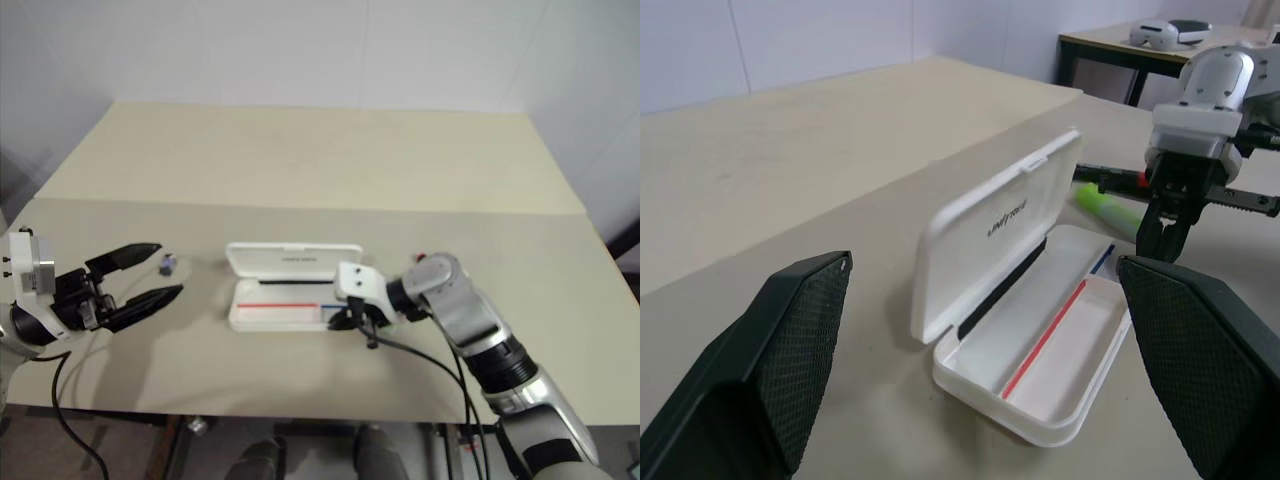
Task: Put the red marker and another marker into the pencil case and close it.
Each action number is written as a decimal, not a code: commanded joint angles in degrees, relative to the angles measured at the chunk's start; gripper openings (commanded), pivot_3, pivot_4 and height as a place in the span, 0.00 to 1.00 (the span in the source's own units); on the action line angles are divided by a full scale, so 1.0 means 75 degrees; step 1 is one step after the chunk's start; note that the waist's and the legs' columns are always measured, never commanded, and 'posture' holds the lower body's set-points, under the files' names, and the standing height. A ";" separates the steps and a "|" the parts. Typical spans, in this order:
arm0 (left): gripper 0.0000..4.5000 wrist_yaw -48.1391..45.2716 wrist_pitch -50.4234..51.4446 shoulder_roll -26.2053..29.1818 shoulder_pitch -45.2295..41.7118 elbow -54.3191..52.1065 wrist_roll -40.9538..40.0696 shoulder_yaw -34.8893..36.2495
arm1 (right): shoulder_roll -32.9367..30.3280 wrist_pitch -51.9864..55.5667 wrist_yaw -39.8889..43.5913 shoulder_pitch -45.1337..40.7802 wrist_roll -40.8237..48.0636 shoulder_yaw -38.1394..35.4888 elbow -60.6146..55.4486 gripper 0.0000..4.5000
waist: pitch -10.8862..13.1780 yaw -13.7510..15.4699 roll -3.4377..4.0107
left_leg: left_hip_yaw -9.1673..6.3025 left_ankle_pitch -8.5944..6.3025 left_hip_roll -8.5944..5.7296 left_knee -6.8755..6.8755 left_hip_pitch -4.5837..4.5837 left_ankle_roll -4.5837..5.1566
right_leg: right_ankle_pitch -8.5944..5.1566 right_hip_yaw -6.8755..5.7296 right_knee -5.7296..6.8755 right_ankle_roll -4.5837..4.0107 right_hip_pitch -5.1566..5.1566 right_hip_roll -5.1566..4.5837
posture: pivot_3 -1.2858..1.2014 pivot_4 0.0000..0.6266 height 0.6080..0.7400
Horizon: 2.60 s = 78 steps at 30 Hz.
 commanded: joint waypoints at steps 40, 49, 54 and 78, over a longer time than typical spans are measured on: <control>1.00 0.0001 -0.0250 -0.0046 -0.0037 -0.0064 0.0036 -0.0073 | -0.0764 -0.1068 -0.0846 -0.1919 0.0029 -0.0774 0.3059 1.00 | 0.0001 0.0038 0.0000 | 0.0005 -0.0002 0.0001 -0.0008 -0.0007 0.0003 | 0.0000 0.0000 -0.0020 -0.0001 -0.0003 0.0000 | 0.52 0.24 1.00; 1.00 0.0018 -0.0284 -0.0038 -0.0031 -0.0034 0.0039 -0.0063 | -0.0734 -0.1545 -0.0768 -0.1808 0.0263 -0.1044 0.2956 1.00 | 0.0001 0.0033 0.0000 | 0.0005 -0.0003 0.0001 -0.0003 -0.0006 0.0003 | 0.0001 0.0000 -0.0017 0.0001 -0.0001 0.0000 | 0.52 0.24 1.00; 1.00 0.0024 -0.0282 -0.0028 -0.0082 -0.0025 0.0037 -0.0095 | -0.0805 -0.1741 -0.1079 -0.1977 -0.0119 -0.0958 0.3485 1.00 | 0.0000 0.0037 0.0000 | 0.0005 -0.0002 0.0001 -0.0003 -0.0006 0.0003 | 0.0001 0.0000 -0.0017 0.0001 -0.0001 0.0000 | 0.52 0.24 1.00; 1.00 -0.0072 -0.0353 -0.0092 -0.0242 0.0142 0.0115 -0.0293 | -0.1083 0.0645 -0.2372 -0.2093 -0.0550 -0.1332 0.4038 1.00 | 0.0001 -0.0024 0.0001 | 0.0006 -0.0003 0.0000 -0.0004 -0.0007 0.0003 | 0.0001 0.0001 -0.0017 0.0001 -0.0002 0.0000 | 0.52 0.24 1.00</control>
